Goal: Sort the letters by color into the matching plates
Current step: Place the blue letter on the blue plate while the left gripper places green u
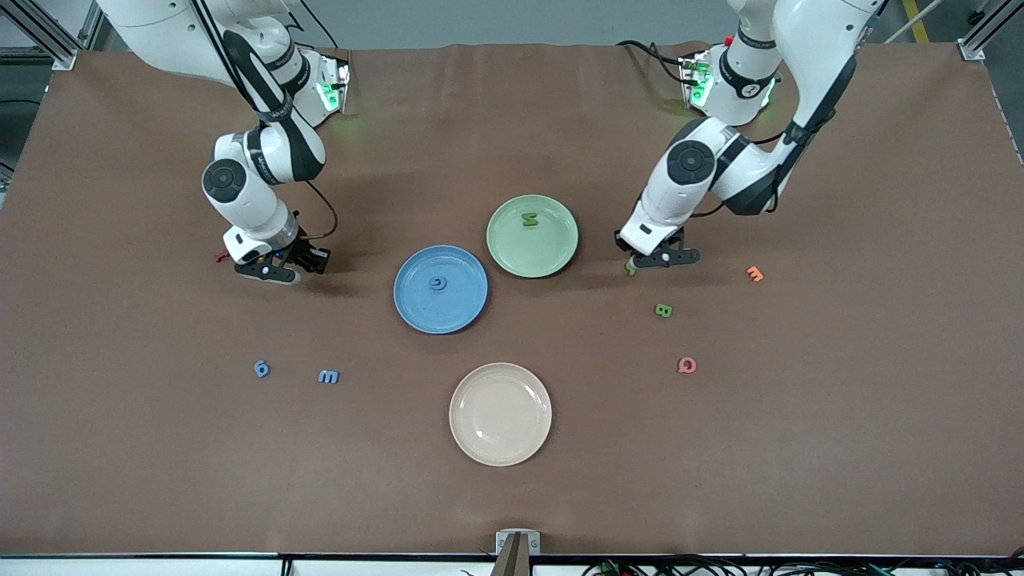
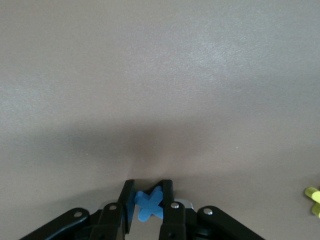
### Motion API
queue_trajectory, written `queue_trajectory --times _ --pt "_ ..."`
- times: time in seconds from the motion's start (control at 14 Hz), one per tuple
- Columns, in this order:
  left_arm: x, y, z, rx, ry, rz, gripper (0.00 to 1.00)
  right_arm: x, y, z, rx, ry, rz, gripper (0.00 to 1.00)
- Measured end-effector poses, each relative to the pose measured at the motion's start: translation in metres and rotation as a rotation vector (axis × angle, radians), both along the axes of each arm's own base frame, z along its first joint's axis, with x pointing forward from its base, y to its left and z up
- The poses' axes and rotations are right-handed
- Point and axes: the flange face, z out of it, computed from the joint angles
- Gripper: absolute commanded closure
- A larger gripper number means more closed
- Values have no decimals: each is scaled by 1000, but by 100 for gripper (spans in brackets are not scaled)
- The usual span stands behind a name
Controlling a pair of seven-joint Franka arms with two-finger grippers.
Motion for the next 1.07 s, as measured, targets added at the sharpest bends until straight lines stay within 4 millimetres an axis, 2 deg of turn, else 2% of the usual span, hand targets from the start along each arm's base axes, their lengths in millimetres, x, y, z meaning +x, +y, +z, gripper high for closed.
queue_trajectory --times 0.14,0.29,0.43,0.57,0.64,0.72,0.79,0.86,1.07 --pt "-7 -20 7 5 5 7 82 5 21 5 -3 27 -22 100" --pt "-14 -42 13 5 5 39 82 33 65 33 -6 45 -69 100" --pt "-19 -64 15 -10 7 69 82 62 121 71 -6 51 -136 100" --pt "-23 -85 15 -25 16 90 82 76 184 93 5 37 -205 97" --pt "-24 -95 15 -32 20 98 82 78 214 94 13 29 -234 62" --pt "-26 -104 14 -36 28 103 82 79 238 87 17 28 -252 16" --pt "-28 -112 13 -36 37 105 82 80 256 77 16 31 -265 11" --pt "-30 -120 13 -36 46 109 82 82 264 67 14 36 -277 8" --pt "-32 -142 10 -45 68 123 82 91 265 53 7 40 -294 7"
